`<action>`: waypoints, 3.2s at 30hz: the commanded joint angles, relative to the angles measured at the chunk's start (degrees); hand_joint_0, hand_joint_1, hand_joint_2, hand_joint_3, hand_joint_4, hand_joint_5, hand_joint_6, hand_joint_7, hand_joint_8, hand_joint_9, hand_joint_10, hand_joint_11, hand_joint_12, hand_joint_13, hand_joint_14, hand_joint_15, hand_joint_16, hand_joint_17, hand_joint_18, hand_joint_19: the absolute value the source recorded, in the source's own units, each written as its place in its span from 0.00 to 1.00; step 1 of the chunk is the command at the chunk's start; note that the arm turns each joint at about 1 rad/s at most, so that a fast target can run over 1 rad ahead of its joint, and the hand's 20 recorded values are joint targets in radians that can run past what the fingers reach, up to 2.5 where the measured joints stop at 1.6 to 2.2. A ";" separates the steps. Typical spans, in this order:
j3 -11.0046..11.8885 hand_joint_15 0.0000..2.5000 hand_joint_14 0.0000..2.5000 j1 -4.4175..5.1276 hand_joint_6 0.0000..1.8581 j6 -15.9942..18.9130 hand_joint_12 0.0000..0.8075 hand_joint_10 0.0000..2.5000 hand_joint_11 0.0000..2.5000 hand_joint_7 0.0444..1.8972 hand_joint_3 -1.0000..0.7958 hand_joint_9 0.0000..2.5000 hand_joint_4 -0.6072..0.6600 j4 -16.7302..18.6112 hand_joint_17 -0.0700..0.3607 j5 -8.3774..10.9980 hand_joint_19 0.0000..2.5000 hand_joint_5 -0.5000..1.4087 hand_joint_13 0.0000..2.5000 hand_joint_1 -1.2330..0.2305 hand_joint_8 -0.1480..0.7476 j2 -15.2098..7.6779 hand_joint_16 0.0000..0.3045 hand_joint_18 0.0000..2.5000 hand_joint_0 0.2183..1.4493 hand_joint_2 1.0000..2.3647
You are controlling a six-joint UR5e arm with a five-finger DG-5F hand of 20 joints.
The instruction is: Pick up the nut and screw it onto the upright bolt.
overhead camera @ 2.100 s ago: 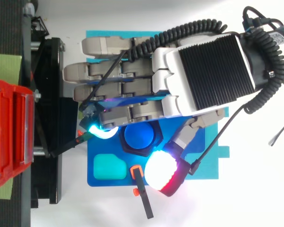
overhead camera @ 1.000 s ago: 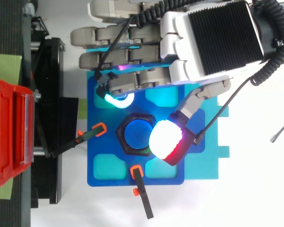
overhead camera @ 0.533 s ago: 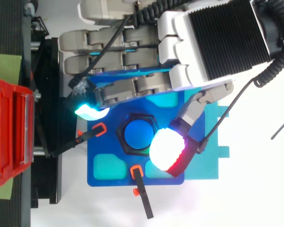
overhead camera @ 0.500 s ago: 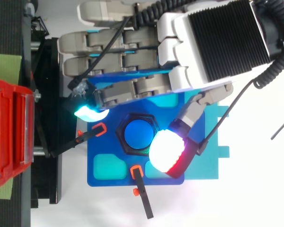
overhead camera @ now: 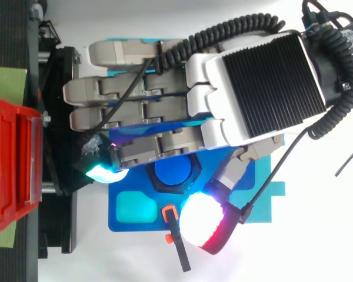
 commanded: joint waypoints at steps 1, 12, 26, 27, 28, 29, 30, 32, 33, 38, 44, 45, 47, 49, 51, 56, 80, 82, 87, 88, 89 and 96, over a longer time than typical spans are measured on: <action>0.03 0.00 0.00 -0.01 0.27 0.11 0.39 0.00 0.00 0.39 0.28 0.09 0.63 -0.06 0.39 0.01 0.00 0.17 0.00 0.79 0.39 -0.01 0.15 0.00 0.20 0.00; -0.06 0.00 0.00 -0.36 0.27 -0.07 0.39 0.00 0.00 0.48 0.28 0.10 0.66 -2.17 0.39 0.01 0.00 0.18 0.00 0.79 0.41 -0.01 0.14 0.00 0.20 0.00; -0.15 0.00 0.00 -0.01 0.27 0.02 0.39 0.00 0.00 0.56 0.28 0.11 0.66 -3.75 0.39 0.01 0.00 0.19 0.00 0.78 0.42 -0.01 0.14 0.00 0.21 0.00; -0.15 0.00 0.00 -0.01 0.27 0.02 0.39 0.00 0.00 0.56 0.28 0.11 0.66 -3.75 0.39 0.01 0.00 0.19 0.01 0.78 0.42 -0.01 0.14 0.00 0.21 0.00; -0.15 0.00 0.00 -0.10 0.27 0.02 0.39 0.00 0.00 0.56 0.28 0.11 0.66 -3.75 0.39 0.01 0.00 0.19 0.01 0.78 0.42 -0.01 0.14 0.00 0.21 0.00; -0.15 0.00 0.00 -0.10 0.27 0.02 0.39 0.00 0.00 0.57 0.28 0.11 0.66 -3.75 0.39 0.01 0.00 0.19 0.01 0.78 0.42 -0.01 0.14 0.00 0.21 0.00; -0.15 0.00 0.00 -0.10 0.27 0.02 0.39 0.00 0.00 0.57 0.28 0.12 0.66 -3.75 0.38 0.01 0.00 0.19 0.01 0.78 0.42 -0.01 0.14 0.00 0.21 0.00; -0.15 0.00 0.00 -0.18 0.27 0.02 0.39 0.00 0.00 0.58 0.28 0.12 0.66 -3.66 0.38 -0.08 0.00 0.19 0.01 0.78 0.42 -0.01 0.14 0.00 0.21 0.00; -0.15 0.00 0.00 -0.18 0.27 -0.07 0.39 0.00 0.00 0.58 0.28 0.12 0.66 -3.66 0.38 -0.08 0.00 0.19 0.01 0.78 0.42 -0.01 0.14 0.00 0.21 0.00; -0.15 0.00 0.00 -0.54 0.27 -0.07 0.39 0.00 0.00 0.61 0.28 0.12 0.65 -3.49 0.38 -0.08 0.00 0.20 0.02 0.77 0.42 -0.01 0.14 0.00 0.21 0.00; -0.15 0.00 0.00 -0.98 0.27 -0.07 0.39 0.00 0.00 0.63 0.28 0.14 0.65 -3.49 0.38 -0.08 0.00 0.20 0.03 0.76 0.43 -0.01 0.14 0.00 0.21 0.00; -0.15 0.00 0.00 -1.06 0.27 -0.07 0.39 0.00 0.00 0.63 0.28 0.14 0.64 -3.40 0.38 -0.16 0.00 0.20 0.03 0.76 0.43 -0.01 0.14 0.00 0.21 0.00; -0.15 0.00 0.00 -1.06 0.27 -0.07 0.39 0.00 0.00 0.64 0.28 0.14 0.65 -3.40 0.38 -0.25 0.00 0.20 0.03 0.76 0.43 -0.01 0.14 0.00 0.21 0.00; -0.15 0.00 0.00 -1.24 0.27 -0.07 0.39 0.00 0.00 0.64 0.28 0.14 0.65 -3.57 0.38 -0.25 0.00 0.20 0.03 0.76 0.43 -0.01 0.13 0.00 0.22 0.00; -0.15 0.00 0.00 -1.41 0.27 -0.16 0.39 0.00 0.00 0.65 0.28 0.14 0.65 -3.57 0.38 -0.34 0.00 0.20 0.04 0.76 0.43 -0.01 0.13 0.00 0.22 0.00; -0.15 0.00 0.00 -1.50 0.27 -0.16 0.39 0.00 0.00 0.67 0.28 0.14 0.64 -3.49 0.37 -0.34 0.00 0.20 0.04 0.75 0.43 -0.01 0.13 0.00 0.22 0.00; -0.15 0.00 0.00 -2.82 0.34 -0.16 0.34 0.00 0.00 0.62 0.28 0.31 0.64 -3.31 0.33 -1.13 0.00 0.25 0.17 0.72 0.48 -0.01 0.10 0.04 0.24 0.00; -0.15 0.00 0.00 -2.91 0.34 -0.16 0.34 0.00 0.00 0.62 0.28 0.32 0.63 -3.31 0.32 -1.39 0.00 0.25 0.18 0.72 0.48 0.08 0.10 0.05 0.24 0.00; -0.15 0.00 0.00 -3.26 0.34 -0.16 0.33 0.00 0.00 0.63 0.28 0.34 0.62 -2.87 0.32 -1.66 0.00 0.26 0.20 0.72 0.48 -0.01 0.10 0.07 0.24 0.00; -0.15 0.00 0.00 -3.26 0.33 -0.16 0.33 0.00 0.00 0.64 0.28 0.35 0.63 -2.70 0.32 -1.66 0.00 0.26 0.20 0.72 0.48 -0.01 0.10 0.07 0.24 0.00; -0.15 0.00 0.00 -3.35 0.29 -0.16 0.33 0.00 0.00 0.72 0.28 0.34 0.64 -2.52 0.32 -1.75 0.00 0.25 0.20 0.72 0.48 -0.01 0.10 0.06 0.24 0.00; -0.15 0.00 0.00 -3.79 0.27 -0.07 0.36 0.00 0.00 0.43 0.28 0.21 0.60 -0.67 0.34 -3.06 0.00 0.15 0.16 0.74 0.42 -0.01 0.11 0.03 0.23 0.00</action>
